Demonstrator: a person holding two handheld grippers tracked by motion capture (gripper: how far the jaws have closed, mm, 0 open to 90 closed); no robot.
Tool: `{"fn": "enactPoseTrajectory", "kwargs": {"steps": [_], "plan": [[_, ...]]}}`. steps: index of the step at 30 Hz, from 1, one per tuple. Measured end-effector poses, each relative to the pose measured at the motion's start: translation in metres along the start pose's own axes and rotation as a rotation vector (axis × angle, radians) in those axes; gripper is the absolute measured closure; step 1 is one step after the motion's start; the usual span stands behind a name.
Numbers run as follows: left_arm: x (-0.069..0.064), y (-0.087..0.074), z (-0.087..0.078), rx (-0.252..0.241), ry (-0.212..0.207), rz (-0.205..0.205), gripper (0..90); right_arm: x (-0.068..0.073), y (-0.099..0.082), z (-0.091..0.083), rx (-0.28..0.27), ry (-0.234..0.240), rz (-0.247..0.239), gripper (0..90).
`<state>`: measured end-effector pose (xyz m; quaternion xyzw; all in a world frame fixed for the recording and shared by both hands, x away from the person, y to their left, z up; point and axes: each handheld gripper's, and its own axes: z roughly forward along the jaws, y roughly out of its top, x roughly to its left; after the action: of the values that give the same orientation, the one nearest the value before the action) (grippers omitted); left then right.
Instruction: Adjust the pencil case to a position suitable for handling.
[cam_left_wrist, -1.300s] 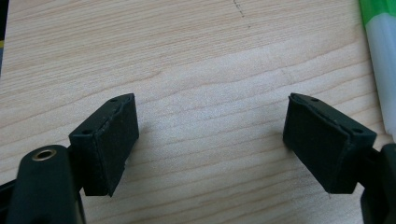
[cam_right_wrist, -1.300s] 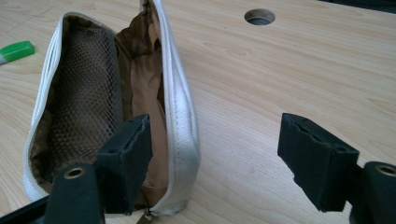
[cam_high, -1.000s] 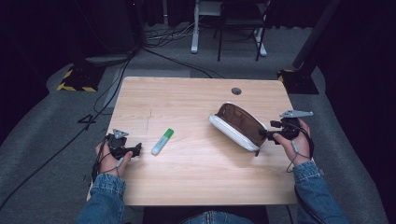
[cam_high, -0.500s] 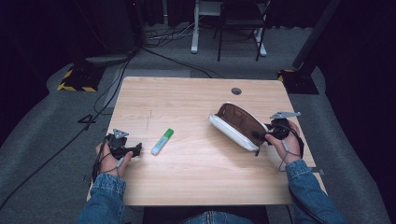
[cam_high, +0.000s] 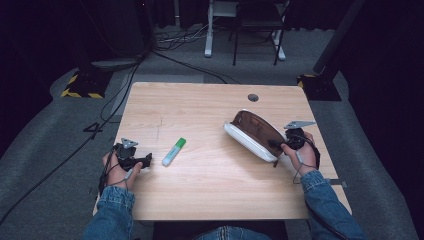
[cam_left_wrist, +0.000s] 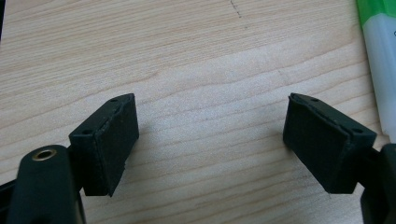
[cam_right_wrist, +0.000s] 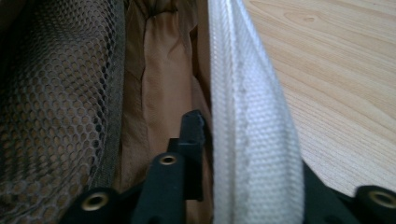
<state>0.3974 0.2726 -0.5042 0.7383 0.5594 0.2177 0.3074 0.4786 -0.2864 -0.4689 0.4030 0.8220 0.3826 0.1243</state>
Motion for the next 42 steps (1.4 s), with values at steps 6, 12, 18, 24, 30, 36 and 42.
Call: {"fn": "enactPoseTrajectory", "kwargs": {"steps": [6,12,18,24,30,36,42], "plan": [[0.0,0.0,0.0,0.0,-0.001,0.001,18.5,0.001,0.0,-0.001,-0.002,0.0,0.003,85.9],[0.0,0.0,0.0,0.0,-0.001,-0.003,18.5,0.001,-0.001,-0.002,-0.015,0.013,0.023,86.7],[0.0,0.0,0.0,0.001,-0.001,-0.002,18.5,0.007,0.003,-0.006,-0.021,0.04,0.013,87.2],[0.0,0.0,0.0,0.001,-0.002,-0.002,18.5,0.015,0.008,-0.012,-0.034,0.064,-0.01,87.2],[0.0,0.0,0.0,-0.001,-0.004,0.0,18.5,0.028,0.013,-0.021,-0.041,0.116,-0.033,87.2],[-0.001,0.001,0.001,0.001,-0.006,0.0,18.5,0.043,0.017,-0.026,-0.032,0.178,-0.064,87.2],[0.0,0.002,0.001,-0.001,-0.007,0.007,18.5,0.059,0.018,-0.028,-0.016,0.244,-0.088,87.2]]}}
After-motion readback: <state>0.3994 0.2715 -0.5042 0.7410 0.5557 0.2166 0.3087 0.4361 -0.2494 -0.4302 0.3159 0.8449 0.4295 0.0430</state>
